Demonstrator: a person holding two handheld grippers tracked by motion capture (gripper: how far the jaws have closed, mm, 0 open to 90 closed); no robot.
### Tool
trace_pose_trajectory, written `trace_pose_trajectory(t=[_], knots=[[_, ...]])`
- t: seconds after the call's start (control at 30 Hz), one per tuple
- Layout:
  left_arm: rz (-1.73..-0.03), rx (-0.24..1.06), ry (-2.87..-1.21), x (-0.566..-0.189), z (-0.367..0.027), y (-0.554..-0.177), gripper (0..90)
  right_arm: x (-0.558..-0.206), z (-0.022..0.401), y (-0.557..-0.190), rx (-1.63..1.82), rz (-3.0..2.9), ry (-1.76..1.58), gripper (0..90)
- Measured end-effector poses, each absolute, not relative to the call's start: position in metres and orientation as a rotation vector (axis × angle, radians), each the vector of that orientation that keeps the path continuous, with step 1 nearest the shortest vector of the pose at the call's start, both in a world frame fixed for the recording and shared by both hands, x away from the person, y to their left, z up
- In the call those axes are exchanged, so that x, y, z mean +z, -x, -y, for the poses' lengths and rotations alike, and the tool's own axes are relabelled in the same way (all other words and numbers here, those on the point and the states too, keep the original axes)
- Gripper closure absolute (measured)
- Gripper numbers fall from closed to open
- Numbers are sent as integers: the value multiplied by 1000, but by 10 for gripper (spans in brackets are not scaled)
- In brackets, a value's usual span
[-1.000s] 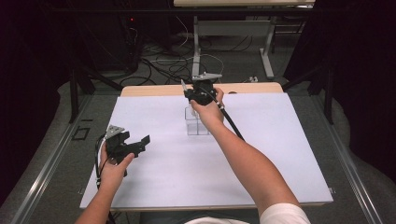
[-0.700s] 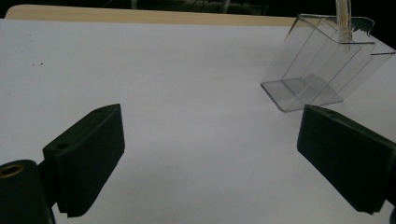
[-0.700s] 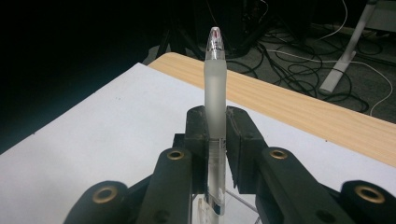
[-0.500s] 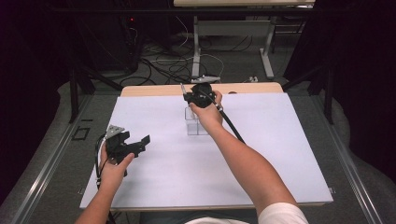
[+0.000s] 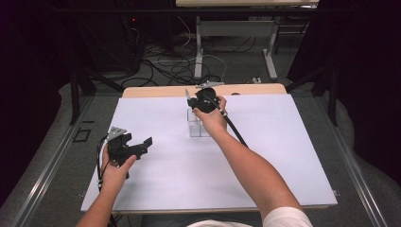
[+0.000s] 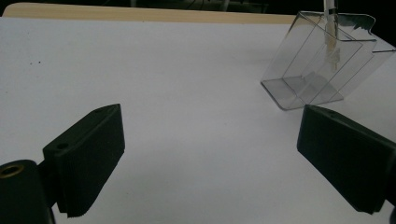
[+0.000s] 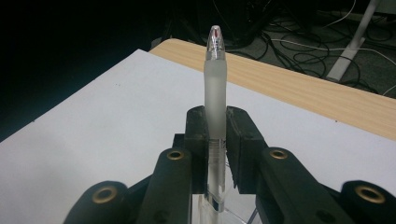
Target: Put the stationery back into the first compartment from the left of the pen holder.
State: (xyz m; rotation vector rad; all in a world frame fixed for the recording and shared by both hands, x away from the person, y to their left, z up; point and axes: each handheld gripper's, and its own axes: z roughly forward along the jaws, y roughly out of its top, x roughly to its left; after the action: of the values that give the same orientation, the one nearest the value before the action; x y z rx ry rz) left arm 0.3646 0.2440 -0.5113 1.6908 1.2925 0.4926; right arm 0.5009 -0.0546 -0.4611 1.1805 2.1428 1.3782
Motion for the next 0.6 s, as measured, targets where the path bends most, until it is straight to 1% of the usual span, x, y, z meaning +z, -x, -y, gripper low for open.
trace_pose_trajectory(t=[0.27, 0.3, 0.6], knots=[[-1293, 492, -1691, -511, -244, -365, 77, -464, 56, -500, 1378, -2148, -1180, 778], [-1289, 498, -1697, -511, -245, -365, 77, -464, 56, -499, 1384, -2145, -1182, 747], [-1301, 498, -1685, -512, -245, -367, 77, -453, 60, -490, 1405, -2150, -1131, 555]])
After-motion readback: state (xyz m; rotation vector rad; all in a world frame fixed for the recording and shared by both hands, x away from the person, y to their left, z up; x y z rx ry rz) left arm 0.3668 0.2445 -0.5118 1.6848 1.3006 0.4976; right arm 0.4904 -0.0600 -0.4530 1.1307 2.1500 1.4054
